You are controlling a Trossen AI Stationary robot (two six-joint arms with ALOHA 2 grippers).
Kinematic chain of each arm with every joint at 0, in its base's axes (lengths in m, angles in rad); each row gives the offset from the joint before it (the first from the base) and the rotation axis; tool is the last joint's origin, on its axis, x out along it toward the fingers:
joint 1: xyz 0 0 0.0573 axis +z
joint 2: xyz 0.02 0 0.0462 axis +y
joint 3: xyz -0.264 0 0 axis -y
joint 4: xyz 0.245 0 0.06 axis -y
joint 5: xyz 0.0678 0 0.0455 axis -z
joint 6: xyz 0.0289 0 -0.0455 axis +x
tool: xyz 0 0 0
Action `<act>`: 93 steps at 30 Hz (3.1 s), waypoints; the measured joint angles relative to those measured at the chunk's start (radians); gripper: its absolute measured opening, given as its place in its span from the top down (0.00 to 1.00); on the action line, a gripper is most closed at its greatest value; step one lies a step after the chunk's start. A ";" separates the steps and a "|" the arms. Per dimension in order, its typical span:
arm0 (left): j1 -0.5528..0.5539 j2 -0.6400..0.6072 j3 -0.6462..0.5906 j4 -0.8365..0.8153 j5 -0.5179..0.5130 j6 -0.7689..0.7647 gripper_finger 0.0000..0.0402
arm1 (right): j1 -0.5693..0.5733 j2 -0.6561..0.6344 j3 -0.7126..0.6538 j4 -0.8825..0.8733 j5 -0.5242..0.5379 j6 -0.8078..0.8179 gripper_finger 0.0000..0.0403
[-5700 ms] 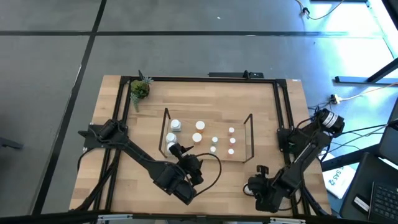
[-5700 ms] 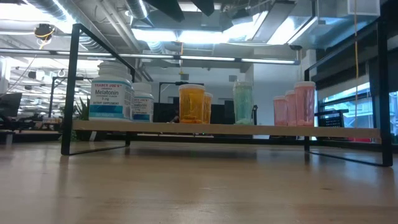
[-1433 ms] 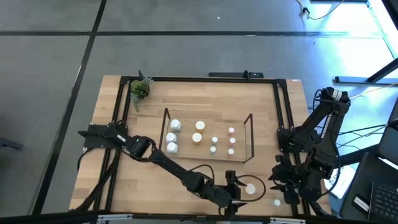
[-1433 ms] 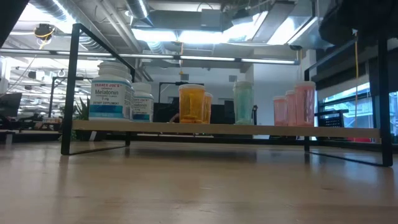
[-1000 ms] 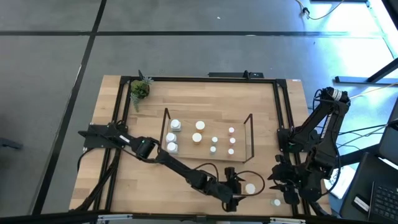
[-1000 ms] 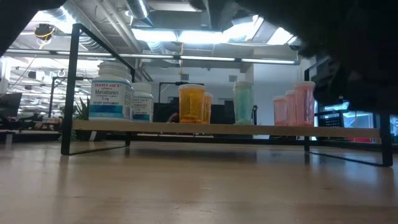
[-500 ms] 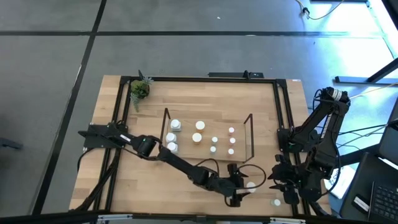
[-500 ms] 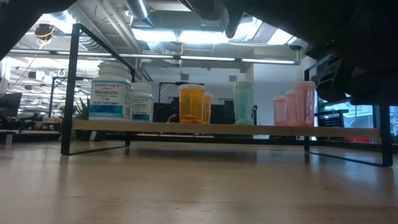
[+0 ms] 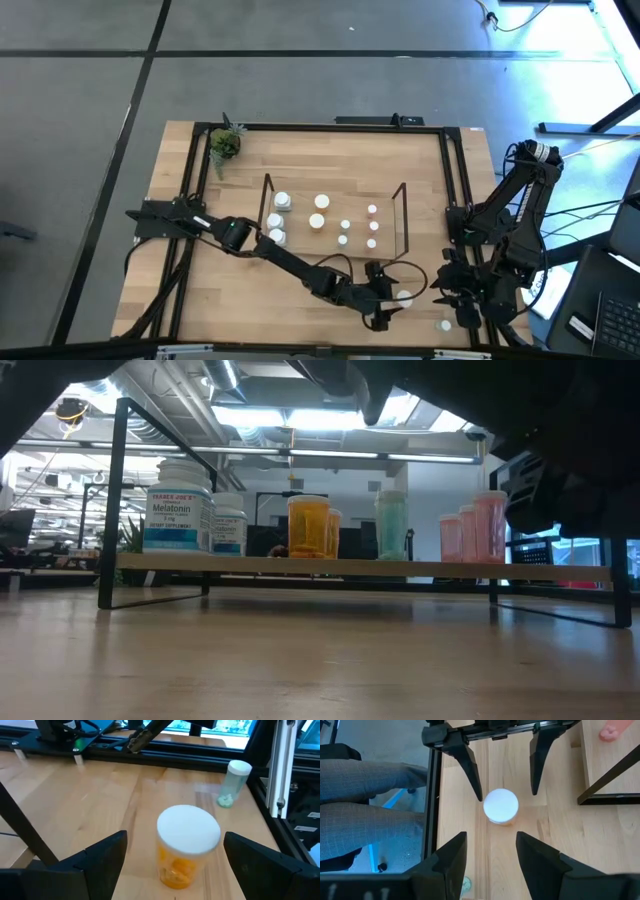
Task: Pick and place medicine bottles onto shelf by color
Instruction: Put the orange pill bottle on the shelf aligned with the other orange pill bottle
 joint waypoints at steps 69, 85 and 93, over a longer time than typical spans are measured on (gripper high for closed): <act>0.007 0.034 0.000 0.090 0.040 0.139 0.19 | 0.000 0.000 0.000 -0.008 0.001 -0.003 0.57; 0.010 0.048 0.000 0.100 0.037 0.160 0.29 | 0.000 0.000 0.000 -0.008 0.026 -0.026 0.57; 0.013 0.048 0.000 0.103 0.038 0.129 0.35 | 0.000 0.000 0.000 -0.008 0.026 -0.026 0.57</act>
